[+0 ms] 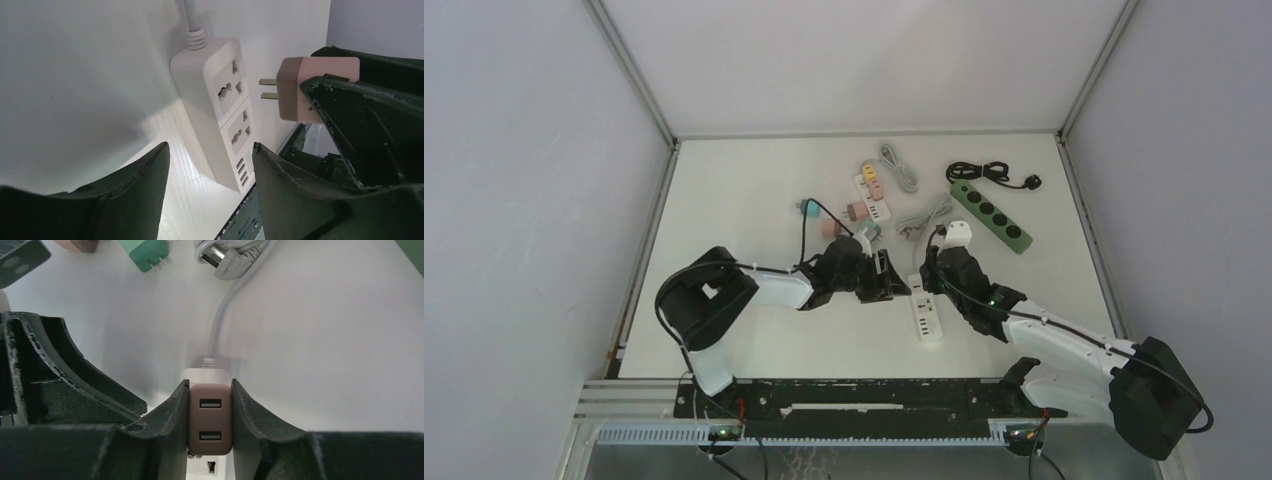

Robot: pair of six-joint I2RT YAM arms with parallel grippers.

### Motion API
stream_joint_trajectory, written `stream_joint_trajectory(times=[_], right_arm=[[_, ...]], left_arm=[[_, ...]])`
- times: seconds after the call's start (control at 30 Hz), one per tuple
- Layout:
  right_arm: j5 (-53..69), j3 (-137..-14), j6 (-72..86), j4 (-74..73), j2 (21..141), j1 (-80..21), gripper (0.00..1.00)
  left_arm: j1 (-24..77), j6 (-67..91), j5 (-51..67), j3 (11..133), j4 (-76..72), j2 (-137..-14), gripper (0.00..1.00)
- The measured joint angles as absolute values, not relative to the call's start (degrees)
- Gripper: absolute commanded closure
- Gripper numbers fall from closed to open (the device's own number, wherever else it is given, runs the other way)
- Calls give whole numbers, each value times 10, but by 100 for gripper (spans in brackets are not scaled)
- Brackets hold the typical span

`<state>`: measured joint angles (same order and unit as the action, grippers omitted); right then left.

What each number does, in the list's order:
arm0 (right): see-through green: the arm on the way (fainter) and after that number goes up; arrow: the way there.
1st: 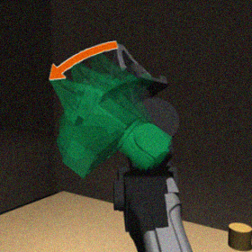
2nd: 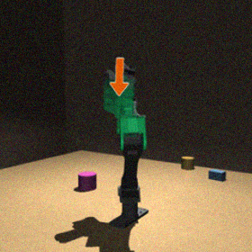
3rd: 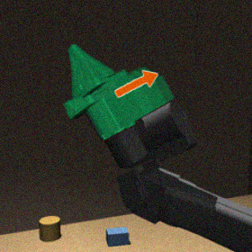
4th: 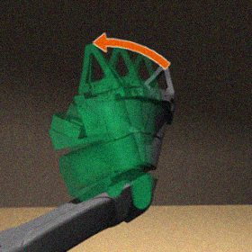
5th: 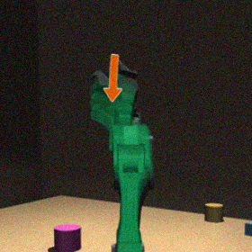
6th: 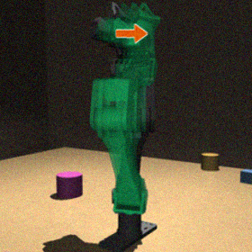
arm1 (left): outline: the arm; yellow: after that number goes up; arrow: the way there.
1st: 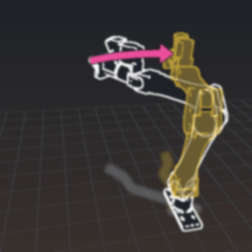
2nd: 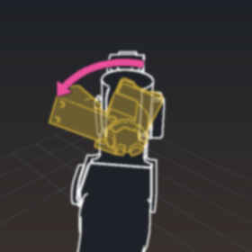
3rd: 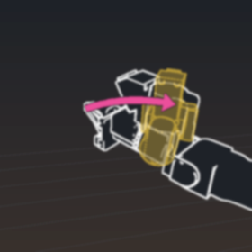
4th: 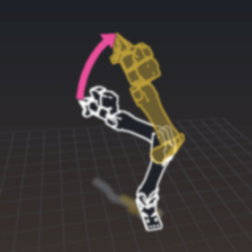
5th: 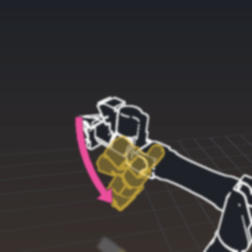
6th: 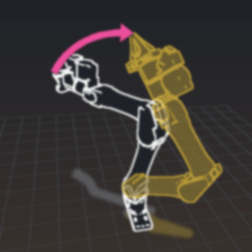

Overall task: Insert the plug
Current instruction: Insert the plug into the socket.

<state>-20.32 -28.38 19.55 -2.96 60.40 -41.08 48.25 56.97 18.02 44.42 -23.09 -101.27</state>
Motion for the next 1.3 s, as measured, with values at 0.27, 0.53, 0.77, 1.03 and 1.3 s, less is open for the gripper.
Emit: stream_joint_trajectory(times=[0.27,0.53,0.77,1.03,1.3], right_arm=[[-208,-257,179,14,609,-408,100],[-204,-243,166,49,620,-393,100],[-195,-241,159,72,627,-391,100],[-190,-240,157,80,643,-391,100],[-196,-241,158,63,633,-397,100]], left_arm=[[501,601,189,488,-233,-1060,43],[503,620,198,507,-230,-1097,53],[505,632,201,522,-231,-1115,60],[505,646,208,527,-236,-1122,63],[505,648,210,528,-239,-1124,63]])
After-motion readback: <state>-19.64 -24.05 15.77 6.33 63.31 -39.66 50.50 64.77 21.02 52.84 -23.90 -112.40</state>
